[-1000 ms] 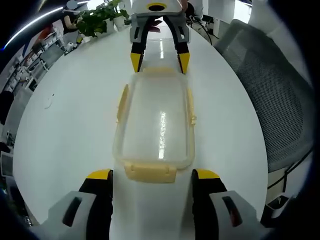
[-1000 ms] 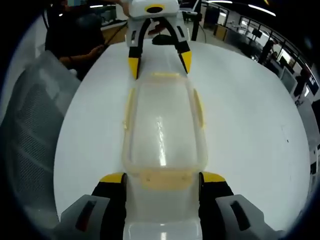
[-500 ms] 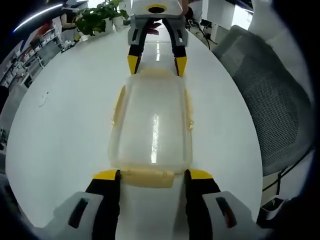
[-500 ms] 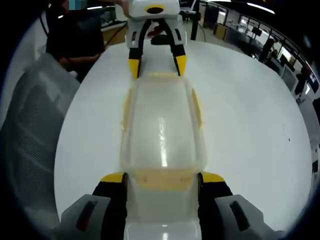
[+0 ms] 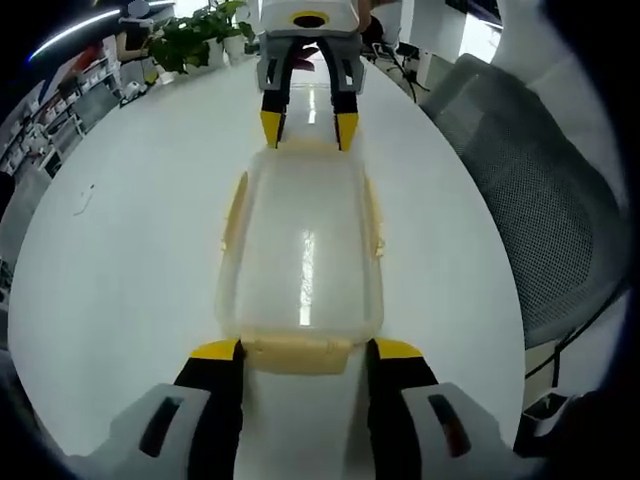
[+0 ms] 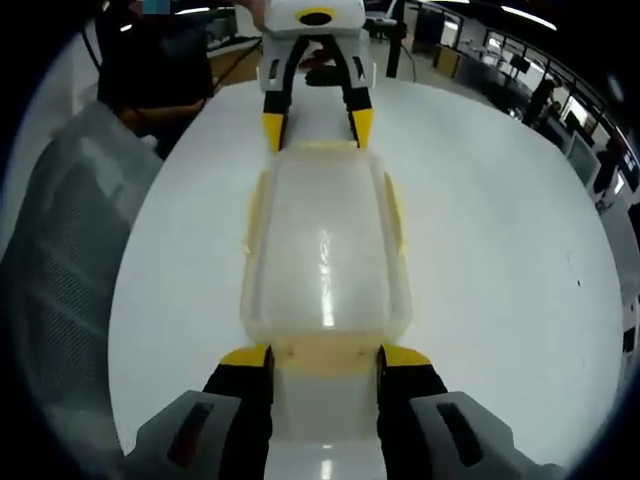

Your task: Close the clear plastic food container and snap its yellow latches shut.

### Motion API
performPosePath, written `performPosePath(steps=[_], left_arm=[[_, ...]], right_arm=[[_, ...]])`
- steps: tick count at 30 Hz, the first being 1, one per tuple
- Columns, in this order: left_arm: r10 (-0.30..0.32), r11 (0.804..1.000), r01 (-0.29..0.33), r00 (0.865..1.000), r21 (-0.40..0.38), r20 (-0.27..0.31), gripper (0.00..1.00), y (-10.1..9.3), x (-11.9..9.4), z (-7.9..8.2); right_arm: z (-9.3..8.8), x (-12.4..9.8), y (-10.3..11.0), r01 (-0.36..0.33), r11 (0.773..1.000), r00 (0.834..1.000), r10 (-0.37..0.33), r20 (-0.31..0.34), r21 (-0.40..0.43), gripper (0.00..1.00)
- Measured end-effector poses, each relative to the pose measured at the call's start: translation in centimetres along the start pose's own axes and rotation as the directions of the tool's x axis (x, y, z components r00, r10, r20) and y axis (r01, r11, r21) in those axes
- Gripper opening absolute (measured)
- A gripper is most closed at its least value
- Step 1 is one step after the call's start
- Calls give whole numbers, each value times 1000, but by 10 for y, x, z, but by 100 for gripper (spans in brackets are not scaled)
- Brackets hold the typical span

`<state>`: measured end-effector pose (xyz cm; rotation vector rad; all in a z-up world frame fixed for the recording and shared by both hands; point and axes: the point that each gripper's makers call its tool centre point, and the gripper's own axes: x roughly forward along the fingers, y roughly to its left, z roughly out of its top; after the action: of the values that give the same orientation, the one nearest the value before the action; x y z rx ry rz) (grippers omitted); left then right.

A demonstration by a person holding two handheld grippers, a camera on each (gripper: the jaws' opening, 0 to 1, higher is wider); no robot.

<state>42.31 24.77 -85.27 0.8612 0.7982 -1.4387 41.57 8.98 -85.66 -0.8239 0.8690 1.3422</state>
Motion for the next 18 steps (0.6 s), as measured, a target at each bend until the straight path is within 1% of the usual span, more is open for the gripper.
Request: performPosePath(steps=[2,3,8,14,18], left_arm=[[-3,1000,3,1000,3,1,43,-1,0,-1],[-3,1000,4,1000,14,-4,39,-1,-2,-2],[1,1000,-1,1000,6,-6,39,-3,1,-1],[4,1000,-4,1000,5,-24,40,-2,2,-1],[2,1000,-2,1000,1,-21,40,-2,0,-1]], right_arm=[[0,0,0,-1,1000,1000,1,4,-4,39],[1,0,2,-13,1000,1000,13,8,-20,39],[1,1,2,-6,1000,1000,6,-4,-14,39],[2,2,3,-9,1000,1000,8,-17,-19,40],[2,2,3,-7,1000,1000,7,-24,-18,39]])
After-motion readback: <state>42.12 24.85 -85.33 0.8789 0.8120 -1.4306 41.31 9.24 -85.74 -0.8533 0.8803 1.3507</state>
